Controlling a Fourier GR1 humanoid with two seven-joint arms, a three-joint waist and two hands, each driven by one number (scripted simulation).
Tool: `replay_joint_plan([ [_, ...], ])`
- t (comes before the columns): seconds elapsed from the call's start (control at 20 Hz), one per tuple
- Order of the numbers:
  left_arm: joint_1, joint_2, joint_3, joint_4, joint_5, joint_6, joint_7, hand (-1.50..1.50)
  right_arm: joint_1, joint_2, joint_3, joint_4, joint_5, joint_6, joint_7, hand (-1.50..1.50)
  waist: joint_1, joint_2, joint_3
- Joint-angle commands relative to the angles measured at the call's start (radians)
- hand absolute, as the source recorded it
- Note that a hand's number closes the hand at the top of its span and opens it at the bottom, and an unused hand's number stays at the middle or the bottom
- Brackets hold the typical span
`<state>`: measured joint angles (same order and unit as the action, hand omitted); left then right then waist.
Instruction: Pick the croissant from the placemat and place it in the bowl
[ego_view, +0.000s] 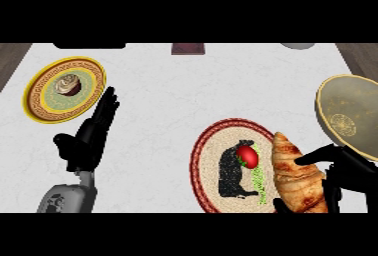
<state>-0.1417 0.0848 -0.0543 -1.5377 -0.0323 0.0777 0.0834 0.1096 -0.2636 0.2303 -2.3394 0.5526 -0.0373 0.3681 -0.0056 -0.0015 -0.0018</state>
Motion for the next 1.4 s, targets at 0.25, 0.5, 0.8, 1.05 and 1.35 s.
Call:
replay_joint_plan([
  [0.25, 0.016, -0.032, -0.026, -0.009, -0.016, 0.005, 0.004, 0.0, -0.429, -0.036, -0.205, 0.024, -0.047, 0.143, 0.38, 1.5, 0.012, 0.001, 0.001],
  [0.5, -0.016, -0.02, -0.005, -0.014, -0.012, -0.004, 0.017, 0.0, -0.522, -0.108, -0.364, 0.103, -0.148, 0.216, 0.394, 1.5, 0.006, 0.001, 0.002],
  [0.8, -0.018, -0.009, 0.003, 0.031, -0.028, -0.008, -0.014, 0.0, -0.574, -0.234, -0.428, 0.348, -0.082, 0.26, 0.318, 1.5, 0.012, 0.005, 0.002],
  [1.05, -0.03, -0.013, 0.026, 0.036, -0.012, -0.006, -0.014, 0.0, -0.539, -0.283, -0.393, 0.495, 0.052, 0.226, 0.156, 1.5, 0.012, 0.004, 0.002],
  [1.35, 0.02, -0.023, 0.006, 0.011, -0.011, -0.022, -0.03, 0.0, -0.475, -0.311, -0.498, 0.779, 0.082, 0.09, -0.123, 1.5, 0.012, 0.004, 0.002],
])
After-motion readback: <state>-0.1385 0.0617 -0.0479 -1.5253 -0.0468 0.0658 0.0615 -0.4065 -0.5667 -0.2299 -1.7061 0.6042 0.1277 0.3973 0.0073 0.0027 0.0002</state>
